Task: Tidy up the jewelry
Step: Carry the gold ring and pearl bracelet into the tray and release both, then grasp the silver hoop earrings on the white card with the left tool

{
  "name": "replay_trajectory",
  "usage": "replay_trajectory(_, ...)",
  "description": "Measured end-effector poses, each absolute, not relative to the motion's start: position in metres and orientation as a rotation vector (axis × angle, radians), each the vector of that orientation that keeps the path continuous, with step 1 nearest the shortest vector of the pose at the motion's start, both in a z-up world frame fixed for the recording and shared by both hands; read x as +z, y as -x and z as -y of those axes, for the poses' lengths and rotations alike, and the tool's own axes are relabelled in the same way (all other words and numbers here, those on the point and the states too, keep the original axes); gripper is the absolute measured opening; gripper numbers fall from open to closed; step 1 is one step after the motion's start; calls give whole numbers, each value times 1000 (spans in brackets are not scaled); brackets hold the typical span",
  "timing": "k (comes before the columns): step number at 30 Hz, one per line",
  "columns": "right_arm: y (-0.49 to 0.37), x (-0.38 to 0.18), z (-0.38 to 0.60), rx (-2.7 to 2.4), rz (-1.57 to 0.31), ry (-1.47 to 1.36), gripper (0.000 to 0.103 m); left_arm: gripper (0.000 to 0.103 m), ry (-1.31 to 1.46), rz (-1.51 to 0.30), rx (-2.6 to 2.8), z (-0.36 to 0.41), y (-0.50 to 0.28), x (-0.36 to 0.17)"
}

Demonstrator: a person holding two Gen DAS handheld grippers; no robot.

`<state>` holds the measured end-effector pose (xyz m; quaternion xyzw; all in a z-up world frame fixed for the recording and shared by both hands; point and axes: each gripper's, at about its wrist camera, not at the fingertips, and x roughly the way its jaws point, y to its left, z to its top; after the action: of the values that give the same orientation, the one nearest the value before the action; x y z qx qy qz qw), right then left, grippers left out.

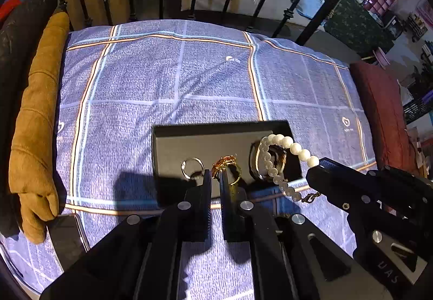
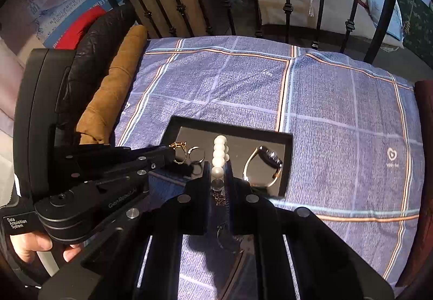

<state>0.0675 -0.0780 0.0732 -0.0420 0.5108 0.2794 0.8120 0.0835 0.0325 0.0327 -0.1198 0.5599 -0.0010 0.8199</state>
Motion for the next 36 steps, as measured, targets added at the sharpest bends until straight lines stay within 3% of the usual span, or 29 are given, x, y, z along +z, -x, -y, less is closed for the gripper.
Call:
replay_trajectory(9,-110,21,76,544,-1217,118,10,6,227,-1283,44,-31,-113,-3)
replay_trajectory(11,-110,19,81,525,-1235,111,16,8,237,-1294,40,-34,-109,-5)
replay_trajectory(12,-109,20,85,513,-1232,112,20,16,249,-1289,28,-36,-106,-3)
replay_trajectory(13,-106,23,90,501,-1221,107,29,29,256,-1278,20,-38,-101,0)
replay_trajectory(14,-103,25,96,493,-1218,96,32,35,247,-1263,29,-39,-96,5)
replay_trajectory(15,-98,26,103,478,-1220,92,32,44,251,-1249,28,-41,-89,9)
replay_trajectory(19,-64,12,137,441,-1262,73,32,60,243,-1278,-10,-32,-52,5)
replay_trajectory(26,3,-38,174,393,-1415,4,32,61,188,-1458,-105,21,-7,-50)
replay_trajectory(36,-7,-26,177,406,-1381,1,32,62,202,-1471,-65,45,-43,-63)
